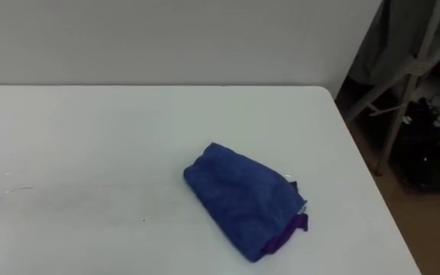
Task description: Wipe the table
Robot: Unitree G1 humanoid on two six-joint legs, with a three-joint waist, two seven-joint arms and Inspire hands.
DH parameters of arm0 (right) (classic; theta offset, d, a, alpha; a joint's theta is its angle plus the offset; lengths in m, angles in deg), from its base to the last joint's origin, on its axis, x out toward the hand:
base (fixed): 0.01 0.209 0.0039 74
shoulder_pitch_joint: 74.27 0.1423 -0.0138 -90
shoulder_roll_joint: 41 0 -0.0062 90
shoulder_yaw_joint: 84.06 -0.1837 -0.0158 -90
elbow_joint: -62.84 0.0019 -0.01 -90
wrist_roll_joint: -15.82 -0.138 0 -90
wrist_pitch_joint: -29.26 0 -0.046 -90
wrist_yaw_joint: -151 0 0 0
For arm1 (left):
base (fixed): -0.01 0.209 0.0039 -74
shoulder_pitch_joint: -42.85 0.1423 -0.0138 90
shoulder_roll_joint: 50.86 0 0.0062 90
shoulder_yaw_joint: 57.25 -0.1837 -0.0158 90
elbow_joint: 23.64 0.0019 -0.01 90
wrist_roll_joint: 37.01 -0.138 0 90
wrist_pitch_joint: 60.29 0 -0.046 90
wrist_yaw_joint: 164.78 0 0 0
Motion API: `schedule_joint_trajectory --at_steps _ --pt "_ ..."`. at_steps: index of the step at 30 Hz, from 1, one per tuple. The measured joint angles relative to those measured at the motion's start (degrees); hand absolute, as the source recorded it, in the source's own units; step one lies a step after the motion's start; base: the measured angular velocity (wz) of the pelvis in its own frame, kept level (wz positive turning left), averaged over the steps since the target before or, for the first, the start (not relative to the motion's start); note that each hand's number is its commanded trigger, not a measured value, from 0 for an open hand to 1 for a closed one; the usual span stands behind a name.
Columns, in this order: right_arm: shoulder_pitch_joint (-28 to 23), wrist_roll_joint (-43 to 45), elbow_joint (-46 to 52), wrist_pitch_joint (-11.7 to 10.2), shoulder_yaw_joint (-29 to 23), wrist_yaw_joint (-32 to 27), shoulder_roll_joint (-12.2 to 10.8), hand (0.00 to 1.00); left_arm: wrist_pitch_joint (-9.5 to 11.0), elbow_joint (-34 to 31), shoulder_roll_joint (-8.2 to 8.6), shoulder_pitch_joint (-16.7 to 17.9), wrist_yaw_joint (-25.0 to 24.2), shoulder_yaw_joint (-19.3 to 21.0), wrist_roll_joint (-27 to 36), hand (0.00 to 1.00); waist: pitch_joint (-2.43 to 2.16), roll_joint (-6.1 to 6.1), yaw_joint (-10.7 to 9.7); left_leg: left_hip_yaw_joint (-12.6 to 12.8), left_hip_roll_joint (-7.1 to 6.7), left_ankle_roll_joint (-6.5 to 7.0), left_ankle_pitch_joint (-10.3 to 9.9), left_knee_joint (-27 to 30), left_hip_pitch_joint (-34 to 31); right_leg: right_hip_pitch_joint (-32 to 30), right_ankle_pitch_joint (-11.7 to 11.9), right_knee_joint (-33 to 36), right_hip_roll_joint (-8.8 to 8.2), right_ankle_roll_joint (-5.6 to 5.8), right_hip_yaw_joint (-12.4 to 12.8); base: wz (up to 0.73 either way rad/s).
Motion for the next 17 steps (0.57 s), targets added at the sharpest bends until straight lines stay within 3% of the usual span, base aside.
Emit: schedule_joint_trajectory --at_steps 4,9,13,17 --pt "0.73 13.25 0.69 2.74 7.83 2.97 -0.83 0.0 -1.71 0.73 0.4 -0.79 1.5 -3.87 -1.06 0.0 0.1 0.81 1.83 -0.37 -0.03 -0.2 -0.25 0.07 0.68 0.54 0.02 -0.08 0.03 -0.02 -0.03 0.0" --pt "4.06 26.57 2.93 2.73 13.85 4.43 -2.13 0.0 -1.64 1.02 1.09 -1.92 2.79 -9.13 -0.99 0.0 0.23 2.09 3.52 -1.03 -0.05 -0.19 -0.25 -0.04 0.67 1.06 0.09 -0.87 0.12 0.07 -0.31 0.03" --pt "6.73 30.8 3.73 2.62 18.92 5.38 -3.88 0.0 -1.62 1.03 1.73 -3.06 5.81 -12.24 -1.63 0.0 0.36 2.44 5.51 -1.03 -0.04 0.04 -0.1 -0.05 0.51 1.01 0.4 -0.82 0.18 -0.13 -0.31 0.0" --pt "4.68 32.55 4.29 4.23 21.58 8.09 -4.18 0.0 -1.76 1.16 2.46 -2.86 7.08 -12.27 -1.76 0.0 0.49 2.39 6.28 -1.01 -0.02 0.03 -0.1 -0.06 0.58 1.16 0.43 -0.9 0.2 -0.13 -0.31 0.0"
